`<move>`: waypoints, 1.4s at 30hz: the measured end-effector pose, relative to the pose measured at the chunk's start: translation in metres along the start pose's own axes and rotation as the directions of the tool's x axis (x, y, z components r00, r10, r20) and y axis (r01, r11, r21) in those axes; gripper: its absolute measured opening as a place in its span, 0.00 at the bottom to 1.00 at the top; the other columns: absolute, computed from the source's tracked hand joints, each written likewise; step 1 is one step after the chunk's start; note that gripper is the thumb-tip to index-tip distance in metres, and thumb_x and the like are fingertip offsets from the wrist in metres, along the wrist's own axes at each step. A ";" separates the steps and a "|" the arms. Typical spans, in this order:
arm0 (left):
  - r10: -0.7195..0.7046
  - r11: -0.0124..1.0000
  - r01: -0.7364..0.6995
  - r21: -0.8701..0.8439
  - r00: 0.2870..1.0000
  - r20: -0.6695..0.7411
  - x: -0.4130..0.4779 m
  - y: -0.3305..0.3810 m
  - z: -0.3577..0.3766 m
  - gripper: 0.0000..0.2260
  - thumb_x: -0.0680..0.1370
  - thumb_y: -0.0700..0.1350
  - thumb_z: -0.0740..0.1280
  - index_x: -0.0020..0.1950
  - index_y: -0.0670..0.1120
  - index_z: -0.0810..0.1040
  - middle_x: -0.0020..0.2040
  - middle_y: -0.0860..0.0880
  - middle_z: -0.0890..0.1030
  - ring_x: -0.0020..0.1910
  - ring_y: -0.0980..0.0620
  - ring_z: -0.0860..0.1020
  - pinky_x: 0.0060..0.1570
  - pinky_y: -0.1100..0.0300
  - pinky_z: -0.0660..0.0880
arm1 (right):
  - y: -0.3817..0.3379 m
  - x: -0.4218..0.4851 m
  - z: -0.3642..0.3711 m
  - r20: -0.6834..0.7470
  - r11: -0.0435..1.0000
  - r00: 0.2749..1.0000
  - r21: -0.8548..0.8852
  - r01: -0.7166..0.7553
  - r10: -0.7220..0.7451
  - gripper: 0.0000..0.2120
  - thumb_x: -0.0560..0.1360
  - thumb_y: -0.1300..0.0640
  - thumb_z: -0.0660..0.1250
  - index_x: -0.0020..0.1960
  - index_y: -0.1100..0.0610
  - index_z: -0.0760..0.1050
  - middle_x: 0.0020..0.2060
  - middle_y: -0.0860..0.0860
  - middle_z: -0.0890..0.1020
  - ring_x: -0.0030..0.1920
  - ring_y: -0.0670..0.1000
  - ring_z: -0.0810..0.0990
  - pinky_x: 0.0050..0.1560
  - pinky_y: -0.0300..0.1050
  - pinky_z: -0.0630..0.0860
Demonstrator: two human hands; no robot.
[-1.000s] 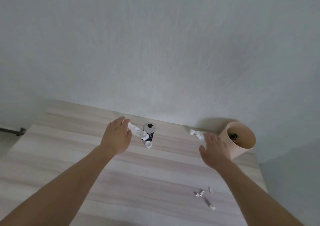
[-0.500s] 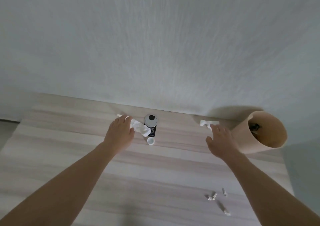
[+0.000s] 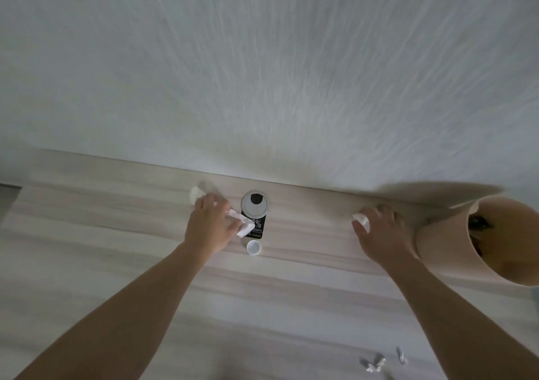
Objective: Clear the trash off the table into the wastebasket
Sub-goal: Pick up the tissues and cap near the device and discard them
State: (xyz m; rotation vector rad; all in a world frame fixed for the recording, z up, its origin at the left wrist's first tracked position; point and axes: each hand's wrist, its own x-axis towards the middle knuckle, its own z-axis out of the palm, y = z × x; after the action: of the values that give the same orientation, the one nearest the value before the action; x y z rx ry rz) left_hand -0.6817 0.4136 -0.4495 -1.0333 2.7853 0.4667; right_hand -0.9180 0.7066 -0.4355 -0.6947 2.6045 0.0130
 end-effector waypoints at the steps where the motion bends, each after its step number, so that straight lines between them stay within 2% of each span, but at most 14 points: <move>1: 0.010 1.000 -0.010 -0.007 1.000 -0.019 0.000 0.000 0.001 0.13 0.70 0.51 0.72 0.47 0.44 0.76 0.52 0.42 0.74 0.52 0.39 0.71 0.46 0.46 0.77 | -0.002 -0.001 0.000 -0.029 1.000 1.000 0.026 0.003 -0.003 0.17 0.77 0.43 0.59 0.62 0.49 0.73 0.61 0.57 0.73 0.62 0.62 0.69 0.62 0.57 0.69; 5: 0.033 0.999 -0.035 -0.042 0.999 -0.036 -0.004 0.000 0.001 0.05 0.72 0.37 0.69 0.44 0.40 0.74 0.47 0.40 0.75 0.48 0.39 0.73 0.41 0.50 0.74 | 0.001 -0.003 0.003 -0.095 0.998 0.995 0.068 0.014 -0.007 0.10 0.77 0.54 0.64 0.55 0.58 0.77 0.55 0.61 0.75 0.57 0.63 0.70 0.58 0.53 0.70; 8: 0.055 0.997 -0.055 -0.061 0.998 -0.013 -0.008 -0.001 -0.003 0.06 0.70 0.30 0.65 0.41 0.40 0.72 0.44 0.41 0.75 0.43 0.40 0.74 0.39 0.54 0.68 | 0.000 -0.006 -0.001 -0.057 0.997 0.998 0.080 -0.010 0.015 0.09 0.77 0.57 0.62 0.55 0.60 0.74 0.55 0.60 0.74 0.55 0.61 0.72 0.51 0.49 0.69; 11: 0.042 0.995 -0.044 -0.094 0.999 -0.022 -0.012 -0.003 -0.008 0.08 0.68 0.28 0.63 0.40 0.40 0.72 0.43 0.42 0.75 0.40 0.41 0.74 0.37 0.55 0.67 | -0.004 -0.012 -0.007 -0.014 0.994 1.000 0.111 -0.022 0.024 0.09 0.76 0.61 0.61 0.55 0.59 0.72 0.53 0.58 0.74 0.50 0.59 0.74 0.44 0.44 0.65; 14: 0.033 0.992 -0.039 -0.120 0.998 -0.057 -0.019 -0.003 -0.014 0.10 0.66 0.26 0.62 0.39 0.40 0.72 0.40 0.44 0.72 0.36 0.43 0.71 0.34 0.55 0.65 | -0.011 -0.021 -0.011 -0.002 0.988 1.000 0.156 -0.020 0.020 0.09 0.74 0.64 0.60 0.54 0.58 0.71 0.49 0.54 0.72 0.44 0.54 0.69 0.43 0.44 0.63; 17: 0.037 0.984 -0.053 -0.167 0.994 -0.102 -0.027 -0.001 -0.023 0.12 0.64 0.25 0.61 0.38 0.42 0.69 0.41 0.43 0.71 0.35 0.45 0.68 0.34 0.55 0.64 | -0.018 -0.033 -0.013 -0.006 0.981 1.000 0.194 -0.006 0.007 0.09 0.73 0.65 0.59 0.51 0.57 0.70 0.47 0.53 0.70 0.41 0.55 0.70 0.41 0.44 0.64; 21: -0.005 0.980 -0.002 -0.200 0.999 -0.035 -0.037 0.004 -0.031 0.11 0.66 0.29 0.65 0.41 0.43 0.69 0.40 0.46 0.74 0.35 0.45 0.70 0.34 0.55 0.65 | -0.024 -0.048 -0.013 0.005 0.971 1.000 0.238 0.025 -0.027 0.12 0.72 0.67 0.56 0.47 0.53 0.72 0.46 0.51 0.73 0.44 0.55 0.73 0.42 0.45 0.68; 24: -0.056 0.973 0.058 -0.222 0.998 0.011 -0.047 0.011 -0.039 0.09 0.69 0.31 0.60 0.42 0.44 0.70 0.37 0.45 0.77 0.36 0.42 0.75 0.34 0.54 0.69 | -0.026 -0.061 -0.015 0.002 0.975 0.999 0.217 0.049 -0.051 0.13 0.73 0.67 0.54 0.45 0.54 0.73 0.43 0.50 0.75 0.43 0.54 0.73 0.40 0.46 0.69; 28: -0.043 0.986 0.041 -0.159 0.999 -0.007 -0.062 0.019 -0.044 0.10 0.72 0.35 0.57 0.48 0.45 0.72 0.37 0.47 0.77 0.37 0.42 0.74 0.37 0.55 0.68 | -0.026 -0.080 -0.016 -0.037 0.964 0.998 0.262 0.051 -0.043 0.12 0.72 0.65 0.53 0.43 0.55 0.73 0.40 0.51 0.75 0.41 0.54 0.74 0.39 0.47 0.71; 32: 0.014 0.986 -0.017 -0.164 1.000 -0.018 -0.070 0.024 -0.040 0.05 0.75 0.45 0.62 0.50 0.47 0.73 0.33 0.51 0.74 0.37 0.45 0.74 0.37 0.56 0.67 | -0.025 -0.095 -0.017 -0.074 0.960 0.997 0.275 0.046 -0.027 0.09 0.73 0.63 0.54 0.43 0.56 0.73 0.40 0.51 0.75 0.41 0.54 0.74 0.39 0.47 0.72; 34: 0.050 0.984 -0.050 -0.169 0.999 -0.007 -0.074 0.027 -0.035 0.10 0.74 0.49 0.66 0.53 0.47 0.73 0.37 0.51 0.74 0.40 0.45 0.76 0.38 0.55 0.70 | -0.022 -0.100 -0.015 -0.084 0.961 0.996 0.274 0.036 -0.014 0.07 0.74 0.60 0.56 0.44 0.54 0.73 0.41 0.51 0.76 0.42 0.54 0.74 0.39 0.47 0.72; 38: 0.064 0.990 -0.055 -0.129 0.996 0.063 -0.076 0.031 -0.025 0.21 0.73 0.52 0.68 0.64 0.49 0.69 0.54 0.47 0.74 0.48 0.44 0.77 0.47 0.52 0.75 | -0.015 -0.104 -0.010 -0.140 0.964 0.990 0.264 0.046 -0.009 0.06 0.76 0.54 0.60 0.50 0.53 0.74 0.45 0.51 0.77 0.42 0.53 0.76 0.41 0.46 0.73; 42: 0.084 0.996 -0.078 -0.049 0.986 0.147 -0.071 0.040 -0.014 0.27 0.73 0.55 0.67 0.70 0.53 0.63 0.57 0.47 0.71 0.48 0.43 0.77 0.44 0.54 0.73 | -0.004 -0.101 -0.004 -0.136 0.961 0.991 0.273 0.039 -0.002 0.13 0.76 0.53 0.62 0.60 0.53 0.73 0.51 0.54 0.77 0.46 0.55 0.78 0.47 0.48 0.74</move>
State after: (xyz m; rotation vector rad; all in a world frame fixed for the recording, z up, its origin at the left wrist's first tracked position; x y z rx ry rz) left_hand -0.6546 0.4817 -0.4104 -0.8572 2.7030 0.5906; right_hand -0.8396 0.7498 -0.3893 -0.6398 2.6529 -0.4082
